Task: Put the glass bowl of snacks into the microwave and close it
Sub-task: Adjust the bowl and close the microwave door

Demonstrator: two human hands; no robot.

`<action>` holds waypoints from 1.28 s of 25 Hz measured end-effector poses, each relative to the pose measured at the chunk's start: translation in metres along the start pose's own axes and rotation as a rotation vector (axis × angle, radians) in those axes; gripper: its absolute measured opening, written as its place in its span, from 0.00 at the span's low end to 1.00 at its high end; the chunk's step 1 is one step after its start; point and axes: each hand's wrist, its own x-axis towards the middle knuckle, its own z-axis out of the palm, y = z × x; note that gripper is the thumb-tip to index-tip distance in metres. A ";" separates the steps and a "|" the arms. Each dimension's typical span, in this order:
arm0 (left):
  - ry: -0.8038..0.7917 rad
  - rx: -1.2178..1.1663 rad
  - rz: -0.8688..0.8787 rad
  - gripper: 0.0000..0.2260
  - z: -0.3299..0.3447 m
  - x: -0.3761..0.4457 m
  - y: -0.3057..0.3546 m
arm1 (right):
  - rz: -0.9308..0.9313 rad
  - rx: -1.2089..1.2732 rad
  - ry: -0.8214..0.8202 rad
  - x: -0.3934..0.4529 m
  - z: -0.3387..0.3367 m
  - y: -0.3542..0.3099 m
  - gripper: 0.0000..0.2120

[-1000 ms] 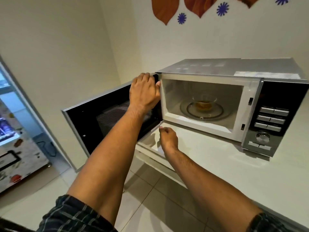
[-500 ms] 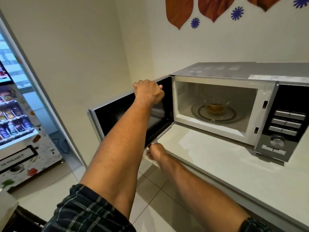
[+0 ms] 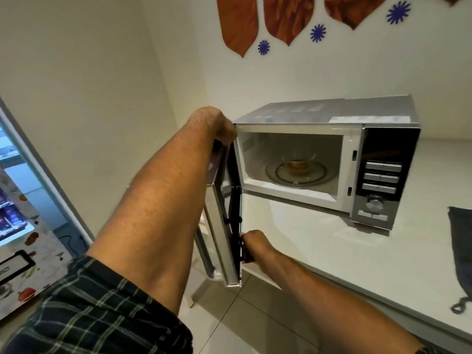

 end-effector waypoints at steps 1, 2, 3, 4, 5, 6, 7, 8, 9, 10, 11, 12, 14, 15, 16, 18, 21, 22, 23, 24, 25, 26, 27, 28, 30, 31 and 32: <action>-0.005 -0.030 0.017 0.17 0.001 0.002 0.004 | -0.014 -0.032 0.004 -0.004 -0.013 0.000 0.09; 0.014 -0.040 0.033 0.17 0.004 0.004 0.008 | -0.030 -0.076 -0.007 -0.009 -0.026 -0.001 0.09; 0.038 -0.046 0.064 0.17 0.008 0.004 0.012 | -0.046 -0.134 -0.027 -0.016 -0.040 -0.003 0.10; 0.060 -0.063 0.115 0.15 0.013 0.006 0.016 | -0.058 -0.190 -0.052 -0.022 -0.055 -0.008 0.10; 0.087 -0.086 0.184 0.12 0.018 0.009 0.019 | -0.069 -0.237 -0.068 -0.030 -0.071 -0.016 0.11; 0.141 -0.118 0.244 0.08 0.024 0.012 0.023 | -0.092 -0.272 -0.070 -0.039 -0.088 -0.027 0.11; 0.203 -0.153 0.296 0.08 0.030 0.014 0.026 | -0.129 -0.301 -0.056 -0.048 -0.107 -0.040 0.12; 0.261 -0.170 0.320 0.10 0.037 0.017 0.029 | -0.180 -0.319 -0.032 -0.058 -0.125 -0.057 0.12; 0.310 -0.164 0.335 0.12 0.043 0.018 0.033 | -0.238 -0.316 0.000 -0.068 -0.141 -0.075 0.12; 0.350 -0.147 0.345 0.14 0.049 0.019 0.037 | -0.303 -0.282 0.039 -0.079 -0.157 -0.093 0.11; 0.392 -0.129 0.354 0.15 0.055 0.019 0.043 | -0.378 -0.217 0.088 -0.091 -0.170 -0.109 0.11; 0.434 -0.121 0.355 0.16 0.060 0.020 0.050 | -0.467 -0.145 0.134 -0.102 -0.182 -0.123 0.11; 0.514 -0.189 0.303 0.17 0.068 0.021 0.064 | -0.668 -0.114 0.161 -0.119 -0.196 -0.145 0.16; 0.525 -0.292 0.260 0.18 0.071 0.024 0.071 | -0.737 -0.177 0.179 -0.124 -0.200 -0.151 0.20; 0.520 -0.399 0.219 0.19 0.074 0.029 0.079 | -0.769 -0.296 0.226 -0.128 -0.202 -0.156 0.23; 0.528 -0.536 0.192 0.22 0.082 0.033 0.096 | -0.785 -0.622 0.361 -0.132 -0.199 -0.160 0.25; 0.725 -0.792 0.225 0.21 0.099 0.025 0.124 | -0.877 -1.088 0.571 -0.129 -0.204 -0.161 0.15; 0.826 -0.873 0.262 0.19 0.107 0.022 0.131 | -0.903 -1.180 0.621 -0.127 -0.208 -0.161 0.14; 0.925 -0.938 0.315 0.16 0.114 0.019 0.138 | -0.915 -1.228 0.655 -0.124 -0.212 -0.161 0.14; 1.016 -0.990 0.370 0.14 0.121 0.016 0.144 | -0.914 -1.258 0.681 -0.120 -0.217 -0.162 0.14; 1.096 -1.010 0.408 0.12 0.127 0.015 0.150 | -0.914 -1.287 0.707 -0.116 -0.220 -0.162 0.14; 1.149 -1.019 0.429 0.10 0.133 0.013 0.156 | -0.914 -1.328 0.735 -0.112 -0.222 -0.163 0.14; 1.154 -1.058 0.436 0.10 0.137 0.013 0.163 | -0.916 -1.376 0.759 -0.108 -0.224 -0.164 0.13; 1.114 -1.121 0.444 0.11 0.141 0.011 0.170 | -0.918 -1.419 0.779 -0.105 -0.225 -0.166 0.13; 0.955 -1.249 0.421 0.16 0.148 0.009 0.183 | -0.894 -1.486 0.811 -0.102 -0.228 -0.169 0.11; 0.886 -1.270 0.381 0.19 0.151 0.010 0.188 | -0.863 -1.515 0.840 -0.100 -0.231 -0.169 0.10; 0.823 -1.273 0.337 0.22 0.154 0.011 0.194 | -0.822 -1.531 0.886 -0.098 -0.233 -0.169 0.09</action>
